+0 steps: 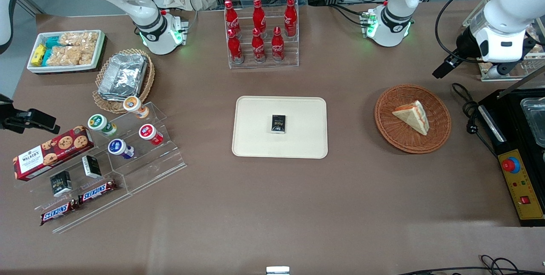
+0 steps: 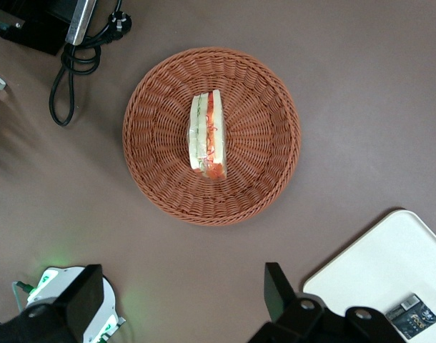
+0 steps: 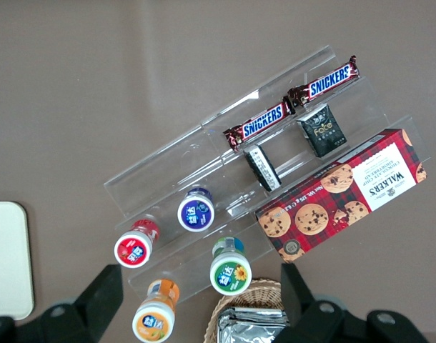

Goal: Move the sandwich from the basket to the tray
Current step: 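Move the open left gripper over the sandwich in the wicker basket, then lower the left gripper onto the sandwich and close on it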

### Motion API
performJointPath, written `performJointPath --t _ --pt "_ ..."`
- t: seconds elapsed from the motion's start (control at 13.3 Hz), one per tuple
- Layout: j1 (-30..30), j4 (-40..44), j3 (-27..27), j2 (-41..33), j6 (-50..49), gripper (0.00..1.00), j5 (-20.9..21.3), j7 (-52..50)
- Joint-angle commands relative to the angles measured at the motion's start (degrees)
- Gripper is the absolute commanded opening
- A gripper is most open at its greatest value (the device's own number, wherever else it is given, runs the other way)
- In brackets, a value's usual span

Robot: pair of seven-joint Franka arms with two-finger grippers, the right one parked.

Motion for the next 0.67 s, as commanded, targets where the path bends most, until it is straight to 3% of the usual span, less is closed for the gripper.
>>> performJointPath --t 0.0,0.22,0.6 --pt "0.3 -3.35 -0.41 -0.65 3.17 1.0 0.63 -1.43" --pt "0.3 -4.75 -0.32 3.92 6.41 1.0 2.2 -1.52" --pt "0.39 -15.28 -0.23 8.14 21.87 1.0 2.82 -1.61"
